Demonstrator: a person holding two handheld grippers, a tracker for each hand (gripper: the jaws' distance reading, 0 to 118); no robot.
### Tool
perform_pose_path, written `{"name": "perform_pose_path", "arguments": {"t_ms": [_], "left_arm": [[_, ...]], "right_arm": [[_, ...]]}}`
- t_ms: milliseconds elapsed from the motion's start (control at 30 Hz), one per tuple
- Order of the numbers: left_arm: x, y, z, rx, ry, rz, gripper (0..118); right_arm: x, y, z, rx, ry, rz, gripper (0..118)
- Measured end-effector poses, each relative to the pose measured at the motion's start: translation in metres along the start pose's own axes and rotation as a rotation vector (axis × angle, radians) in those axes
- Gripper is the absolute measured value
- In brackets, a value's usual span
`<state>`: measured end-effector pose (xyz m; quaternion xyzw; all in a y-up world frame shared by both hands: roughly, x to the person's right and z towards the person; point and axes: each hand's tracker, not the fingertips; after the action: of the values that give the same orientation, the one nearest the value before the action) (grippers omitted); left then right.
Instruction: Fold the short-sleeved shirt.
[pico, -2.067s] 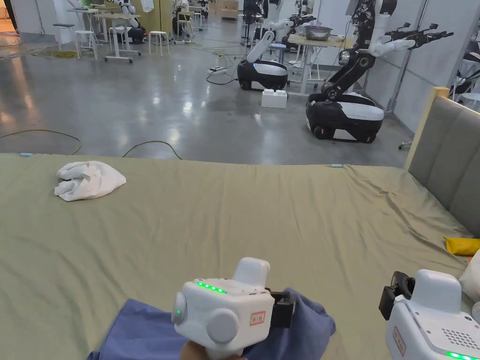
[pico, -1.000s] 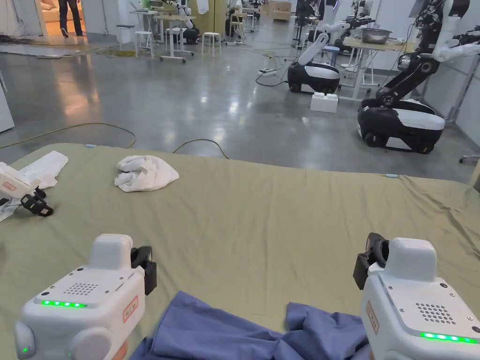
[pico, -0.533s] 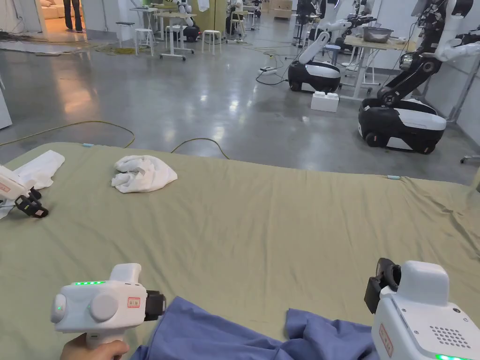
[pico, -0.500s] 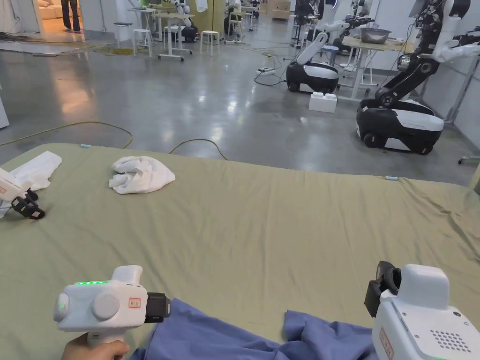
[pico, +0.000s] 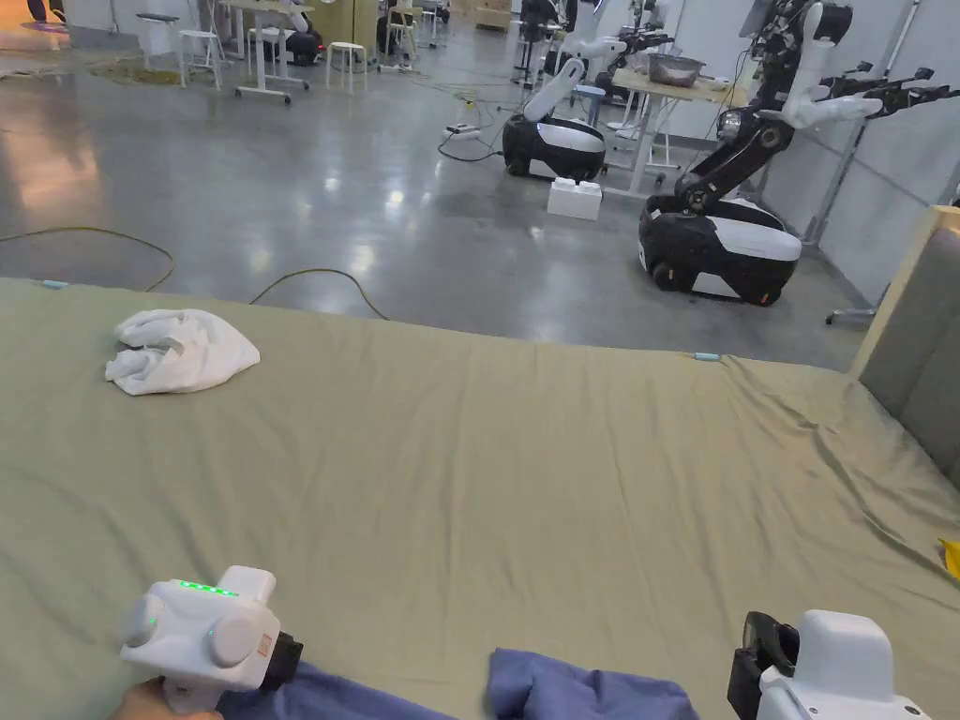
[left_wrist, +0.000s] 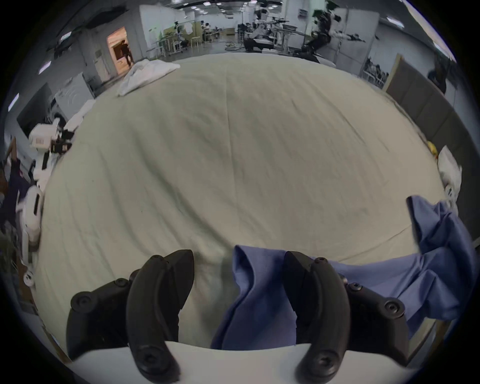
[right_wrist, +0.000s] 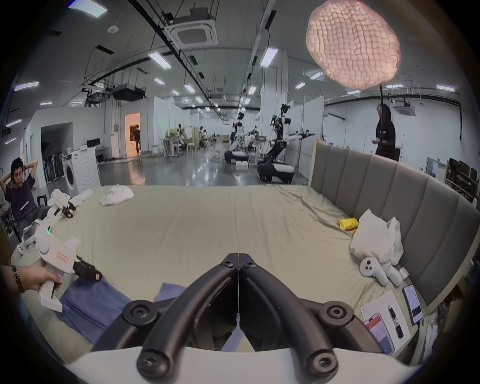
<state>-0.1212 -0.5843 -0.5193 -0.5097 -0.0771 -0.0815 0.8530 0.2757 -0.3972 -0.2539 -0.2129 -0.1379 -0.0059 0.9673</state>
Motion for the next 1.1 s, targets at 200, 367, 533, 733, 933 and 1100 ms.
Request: {"name": "perform_pose_path", "arguments": {"t_ms": [200,367,533,733,933,1100], "left_arm": [[0.025,-0.021,0.017,0.049,-0.037,-0.055,7],[0.033,-0.046,0.053,0.152,-0.107,0.015,6],[0.043,-0.088,0.1,0.245,-0.143,0.081,6],[-0.026,-0.07,0.142,0.257,-0.153,0.131,6],[-0.029,-0.082,0.171,0.31,-0.127,0.156,6],[-0.038,-0.068,0.222,0.436,-0.104,0.172,6]], "right_arm": [[0.012,-0.008,-0.061,-0.226,0.023,-0.007,38],[0.013,-0.02,-0.129,-0.446,0.095,0.014,71],[0.011,-0.052,-0.185,-0.634,0.1,0.041,69],[0.011,-0.075,-0.183,-0.674,0.134,-0.014,9],[0.015,-0.045,-0.135,-0.484,0.127,0.015,8],[0.025,0.006,-0.082,-0.29,0.13,-0.013,7]]}}
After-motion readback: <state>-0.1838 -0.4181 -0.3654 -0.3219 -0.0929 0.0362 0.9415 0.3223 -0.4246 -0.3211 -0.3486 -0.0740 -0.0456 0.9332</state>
